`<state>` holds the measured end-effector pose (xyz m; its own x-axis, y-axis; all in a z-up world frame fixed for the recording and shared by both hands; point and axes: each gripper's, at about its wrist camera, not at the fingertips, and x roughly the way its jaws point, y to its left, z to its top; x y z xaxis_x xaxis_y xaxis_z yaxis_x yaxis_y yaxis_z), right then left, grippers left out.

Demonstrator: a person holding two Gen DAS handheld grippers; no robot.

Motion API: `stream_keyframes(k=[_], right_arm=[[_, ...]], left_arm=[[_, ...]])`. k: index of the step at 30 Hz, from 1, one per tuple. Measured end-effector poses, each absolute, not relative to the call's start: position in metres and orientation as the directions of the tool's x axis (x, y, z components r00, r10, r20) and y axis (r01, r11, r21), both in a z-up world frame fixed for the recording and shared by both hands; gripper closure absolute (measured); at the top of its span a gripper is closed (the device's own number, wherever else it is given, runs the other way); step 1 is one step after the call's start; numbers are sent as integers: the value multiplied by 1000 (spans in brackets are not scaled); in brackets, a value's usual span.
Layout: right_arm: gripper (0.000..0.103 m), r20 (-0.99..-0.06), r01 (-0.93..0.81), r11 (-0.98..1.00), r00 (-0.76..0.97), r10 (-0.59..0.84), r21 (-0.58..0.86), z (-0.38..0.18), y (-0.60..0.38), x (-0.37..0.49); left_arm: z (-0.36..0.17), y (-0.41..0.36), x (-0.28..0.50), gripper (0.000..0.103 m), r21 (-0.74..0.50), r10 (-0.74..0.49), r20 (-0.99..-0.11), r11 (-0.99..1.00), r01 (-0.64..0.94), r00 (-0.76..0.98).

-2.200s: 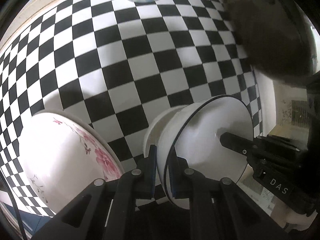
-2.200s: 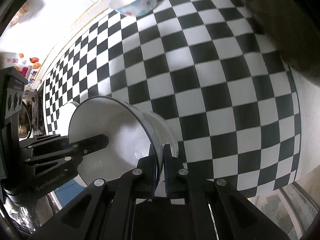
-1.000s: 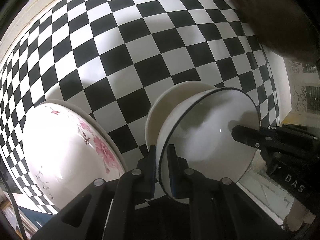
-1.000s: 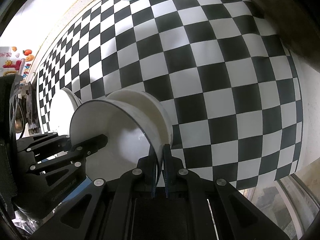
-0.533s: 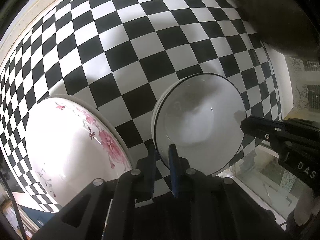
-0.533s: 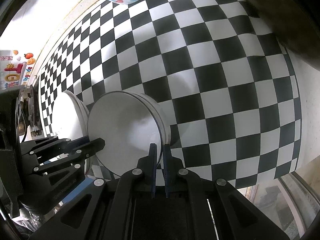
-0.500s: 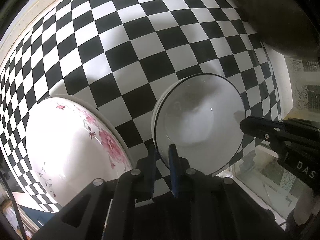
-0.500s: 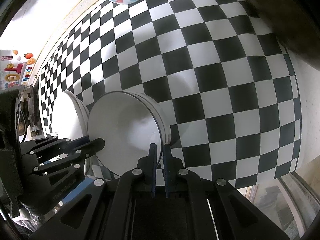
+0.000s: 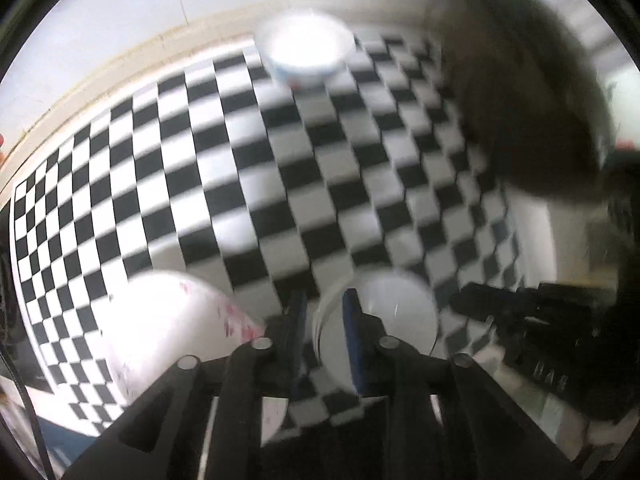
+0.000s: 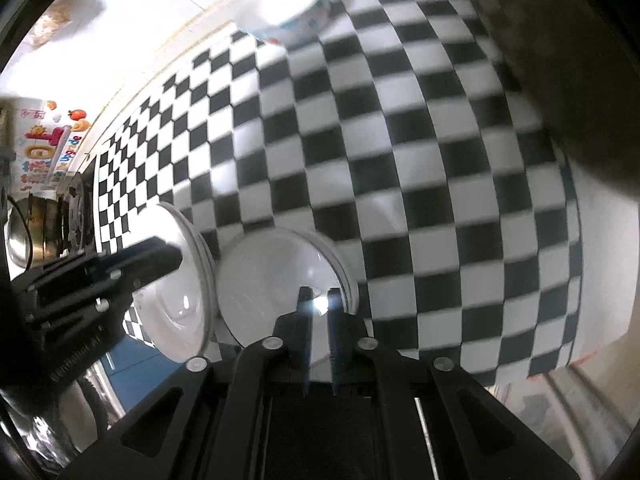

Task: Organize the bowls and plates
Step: 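Move both grippers to the white bowl with blue dots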

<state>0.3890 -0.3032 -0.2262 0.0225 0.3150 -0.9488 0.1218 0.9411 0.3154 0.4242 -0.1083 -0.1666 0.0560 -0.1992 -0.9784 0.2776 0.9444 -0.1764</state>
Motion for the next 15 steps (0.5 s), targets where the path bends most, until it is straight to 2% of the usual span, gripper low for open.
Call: stream_keyframes(k=[1,2,3,4,8,15], right_arm=[[57,-949,114,942,35,313,315,-221,-303,395],[45,-948,99,944,72,309,315,-211,-304,407],[27,-943,88,942,110,314,323,-204,-304,417],[24,-937,78,941,148,315,329,-197,-305,428],[24,-929,47,954,249,276,296,-180,-306,481],[24,-945,80,962,222,238,261,-201,-311,587]], left_arm=[[-164,-108,433,79,-175,-202,-977,945,275,72],[-162,-106,443,79,-177,-207,-975,946,271,86],[-161,-102,458,78,-177,-209,-972,952,251,107],[-163,-100,467,77,-175,-206,-972,957,232,118],[-172,-84,519,77,-225,-238,-965,967,124,112],[-204,-80,601,77,-325,-326,-944,945,23,55]])
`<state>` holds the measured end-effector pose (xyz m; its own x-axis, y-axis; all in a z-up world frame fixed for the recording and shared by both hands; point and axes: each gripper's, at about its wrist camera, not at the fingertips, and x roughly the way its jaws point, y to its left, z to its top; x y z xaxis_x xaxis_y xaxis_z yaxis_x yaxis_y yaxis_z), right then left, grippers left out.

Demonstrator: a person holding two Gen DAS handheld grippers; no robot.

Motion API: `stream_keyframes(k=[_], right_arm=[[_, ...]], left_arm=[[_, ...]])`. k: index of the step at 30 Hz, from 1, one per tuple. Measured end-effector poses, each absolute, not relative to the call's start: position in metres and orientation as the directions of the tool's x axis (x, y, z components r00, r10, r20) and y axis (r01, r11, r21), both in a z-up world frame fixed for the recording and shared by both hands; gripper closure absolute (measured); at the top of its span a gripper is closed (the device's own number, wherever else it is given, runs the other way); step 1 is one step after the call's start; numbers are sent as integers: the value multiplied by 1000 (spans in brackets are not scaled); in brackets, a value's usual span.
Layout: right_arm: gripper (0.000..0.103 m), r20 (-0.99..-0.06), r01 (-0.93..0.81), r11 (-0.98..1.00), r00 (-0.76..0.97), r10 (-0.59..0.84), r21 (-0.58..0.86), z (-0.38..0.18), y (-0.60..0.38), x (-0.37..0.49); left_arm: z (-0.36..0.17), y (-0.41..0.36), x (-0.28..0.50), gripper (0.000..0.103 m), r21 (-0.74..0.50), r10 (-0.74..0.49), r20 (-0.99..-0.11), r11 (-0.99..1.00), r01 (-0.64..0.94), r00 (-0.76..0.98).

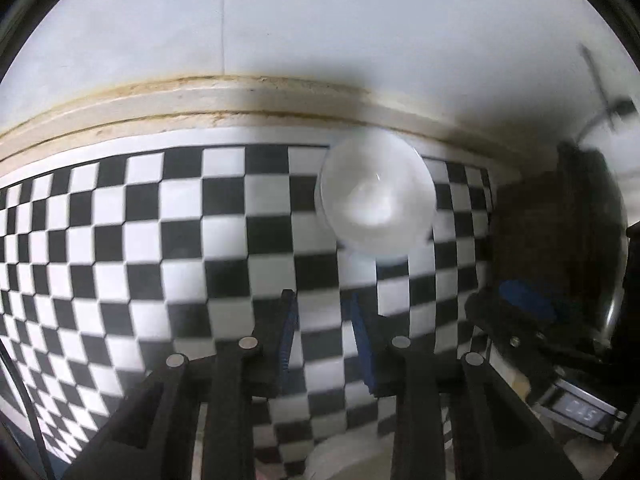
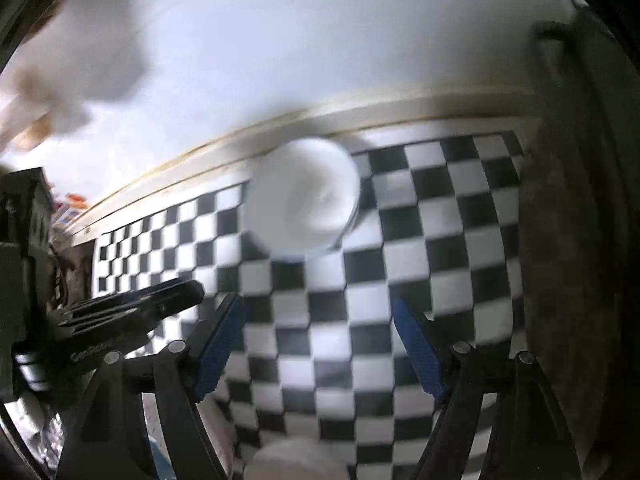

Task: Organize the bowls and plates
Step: 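Move both grippers to the white bowl with blue dots, then close both grippers on the rim of the blue-dot bowl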

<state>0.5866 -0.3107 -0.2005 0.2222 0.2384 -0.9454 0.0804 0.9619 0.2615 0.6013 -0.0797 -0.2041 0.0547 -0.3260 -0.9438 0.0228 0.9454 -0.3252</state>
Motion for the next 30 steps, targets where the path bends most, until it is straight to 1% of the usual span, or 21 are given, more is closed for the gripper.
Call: stream_keyframes(k=[3,6,8,10,11,12,13,14,15,16,17,24,30], right_arm=[[24,-959,81,970,190,209,227,-223,-312,626],[29,-970,96,973,144,196,211,-249,-314,651],[31,-975,97,975,122,188,201,-263,-315,660],[37,-977,101,975,102,188,198,-276,-316,672],[38,-977,106,973,88,196,204,-285,-317,678],[42,-977,110,972,79,200,208,-289,-317,682],[49,-976,113,970,73,207,214,-294,-316,685],[55,-975,116,968,63,215,221,-299,-316,689],[71,-973,124,965,52,225,229,-305,-316,693],[89,-972,131,963,47,230,234,-309,-316,693],[93,-974,146,963,36,224,227,-314,-318,696],[94,-974,144,963,30,225,227,-320,-324,696],[94,-973,127,965,46,224,229,-302,-325,690]], left_arm=[[-228,-85,627,77,-346,-346,-938,938,-12,6],[-246,-91,646,77,-341,-341,-940,940,-23,-23],[-258,-95,657,77,-334,-334,-942,942,-20,-41],[-269,-98,666,78,-333,-333,-941,943,-22,-53],[-275,-99,670,79,-344,-344,-937,939,-20,-56],[-278,-100,673,79,-344,-345,-937,939,-19,-59],[-282,-102,675,81,-338,-338,-939,941,-15,-63],[-285,-104,678,86,-340,-340,-938,940,-8,-64],[-289,-105,680,93,-343,-343,-937,939,-5,-69],[-291,-106,681,93,-342,-341,-937,940,-5,-76],[-292,-106,681,93,-347,-346,-935,938,-8,-77],[-290,-111,675,93,-344,-343,-937,939,-6,-70],[-272,-109,662,93,-338,-336,-940,941,18,-51]])
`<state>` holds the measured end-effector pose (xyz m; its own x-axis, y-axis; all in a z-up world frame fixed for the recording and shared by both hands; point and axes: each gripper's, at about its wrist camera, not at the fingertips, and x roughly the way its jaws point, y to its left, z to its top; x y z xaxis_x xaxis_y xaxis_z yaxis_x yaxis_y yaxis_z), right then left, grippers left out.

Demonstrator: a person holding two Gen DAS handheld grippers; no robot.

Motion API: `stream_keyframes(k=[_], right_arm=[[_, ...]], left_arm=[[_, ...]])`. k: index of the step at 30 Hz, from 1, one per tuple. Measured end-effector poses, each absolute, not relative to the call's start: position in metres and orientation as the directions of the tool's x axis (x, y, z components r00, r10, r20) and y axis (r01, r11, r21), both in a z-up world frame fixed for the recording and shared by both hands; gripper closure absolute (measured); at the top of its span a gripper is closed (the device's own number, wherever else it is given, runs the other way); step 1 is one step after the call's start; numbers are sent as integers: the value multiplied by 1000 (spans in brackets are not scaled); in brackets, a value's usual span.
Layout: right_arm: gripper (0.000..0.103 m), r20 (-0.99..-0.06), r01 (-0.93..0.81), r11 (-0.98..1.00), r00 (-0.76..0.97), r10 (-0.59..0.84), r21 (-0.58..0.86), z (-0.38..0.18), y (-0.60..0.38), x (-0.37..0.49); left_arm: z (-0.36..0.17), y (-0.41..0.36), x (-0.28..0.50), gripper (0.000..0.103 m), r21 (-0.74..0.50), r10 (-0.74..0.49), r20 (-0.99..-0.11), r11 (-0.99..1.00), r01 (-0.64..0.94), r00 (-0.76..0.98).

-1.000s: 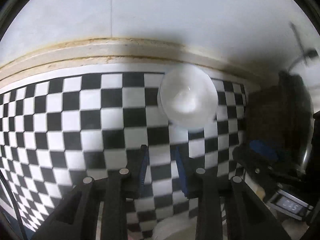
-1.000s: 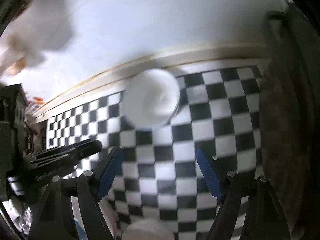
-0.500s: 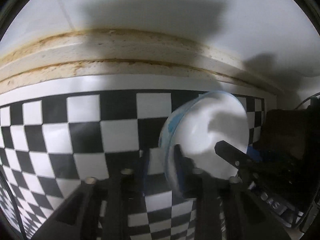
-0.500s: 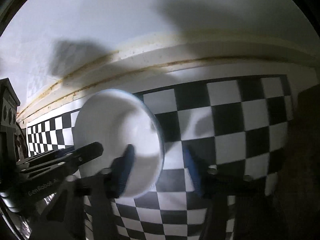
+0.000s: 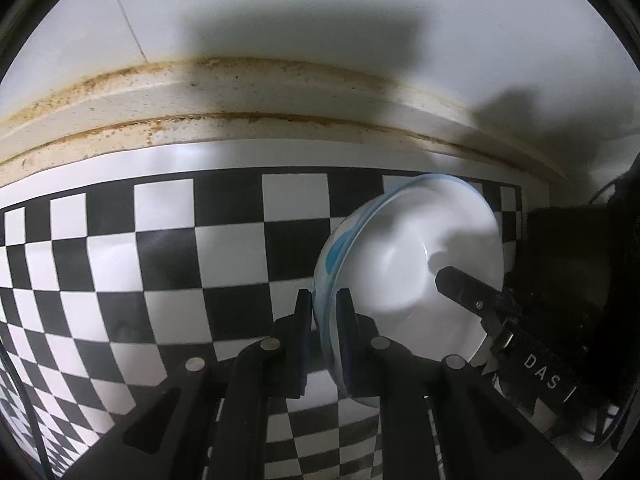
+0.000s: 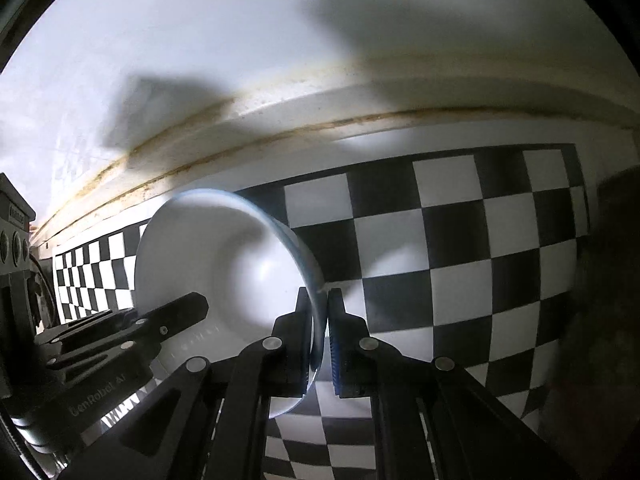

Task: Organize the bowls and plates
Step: 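Close both grippers on the rim of the blue-dot bowl, then carry the blue-dot bowl with both grippers and lower it into the stacked white bowls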

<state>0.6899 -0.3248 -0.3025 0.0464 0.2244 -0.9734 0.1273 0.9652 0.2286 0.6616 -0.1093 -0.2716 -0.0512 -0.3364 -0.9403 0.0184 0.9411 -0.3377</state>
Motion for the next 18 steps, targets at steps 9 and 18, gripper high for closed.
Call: stream_keyframes(k=[9,18], right_arm=[[94,-970,89,967,83,230,237,-259,-310,655],[94,-957,72,961,138,256,267,-213,-298,594]], left_arm=[[-226,-102,623,93,-322,-322,-947,945,64,-10],[-177,-86,569,92,-325,-329,-944,937,126,20]])
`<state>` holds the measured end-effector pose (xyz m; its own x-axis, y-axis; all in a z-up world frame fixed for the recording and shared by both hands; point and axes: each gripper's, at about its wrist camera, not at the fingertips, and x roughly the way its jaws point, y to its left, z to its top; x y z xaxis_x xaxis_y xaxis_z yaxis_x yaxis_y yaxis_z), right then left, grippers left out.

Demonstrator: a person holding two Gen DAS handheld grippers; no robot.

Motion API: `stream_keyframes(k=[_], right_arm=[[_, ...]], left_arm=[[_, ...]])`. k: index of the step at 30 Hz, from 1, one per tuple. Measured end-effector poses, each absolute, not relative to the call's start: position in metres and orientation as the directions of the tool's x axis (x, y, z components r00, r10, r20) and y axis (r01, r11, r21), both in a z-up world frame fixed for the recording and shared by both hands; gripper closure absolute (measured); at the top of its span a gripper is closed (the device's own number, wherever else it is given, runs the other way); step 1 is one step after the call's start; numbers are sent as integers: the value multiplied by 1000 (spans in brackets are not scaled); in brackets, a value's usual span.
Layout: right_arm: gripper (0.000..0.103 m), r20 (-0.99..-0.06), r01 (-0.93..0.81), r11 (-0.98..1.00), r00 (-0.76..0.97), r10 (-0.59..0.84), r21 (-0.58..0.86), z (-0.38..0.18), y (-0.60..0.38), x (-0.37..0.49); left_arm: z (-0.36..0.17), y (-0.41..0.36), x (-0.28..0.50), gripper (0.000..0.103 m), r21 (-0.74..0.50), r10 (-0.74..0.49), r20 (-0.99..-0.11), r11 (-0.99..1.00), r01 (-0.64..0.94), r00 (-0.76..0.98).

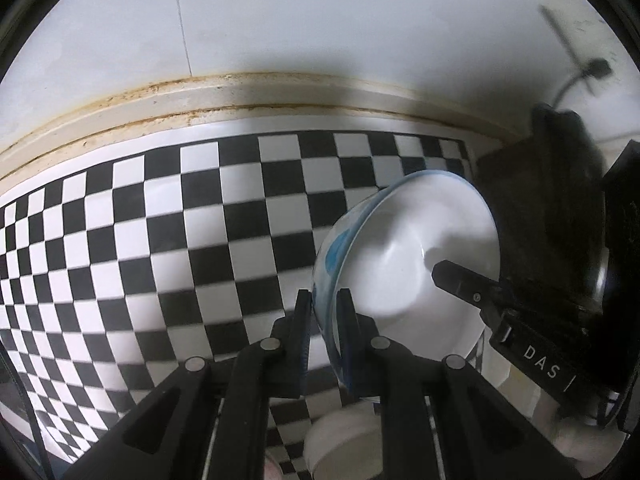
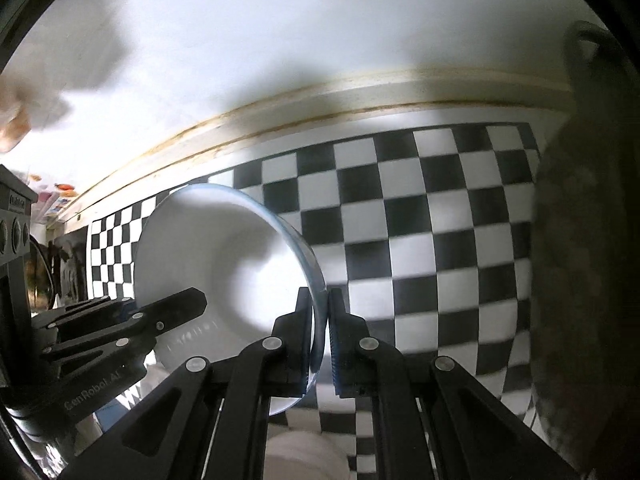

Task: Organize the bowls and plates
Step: 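Carry the blue-dot bowl with both grippers and lower it into the stacked white bowls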

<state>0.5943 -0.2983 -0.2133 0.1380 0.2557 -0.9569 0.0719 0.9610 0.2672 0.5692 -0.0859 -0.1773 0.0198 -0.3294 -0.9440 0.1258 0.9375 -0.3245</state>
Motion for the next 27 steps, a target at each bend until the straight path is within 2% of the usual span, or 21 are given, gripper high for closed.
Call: stream_keyframes(k=[6,13,19,27], right_arm=[[94,-955,62,965,173,242,255,-184,-293,531],[93,-950,78,960,187,251,269,-174,-295,456],[93,-941,120,939,149,305,323,-199,-296,401],[93,-950,130,942,89,298,308,-233,-291,370]], left_arm=[[-164,-82,521,92,-338,-345,-939,925,174,9],[-158,-92,463,92,-356,-357,-933,907,225,-39],[-171,-93,420,91,-348,-335,-937,901,258,-93],[-200,-100,393,91,-317,-282,-946,906,282,-158]])
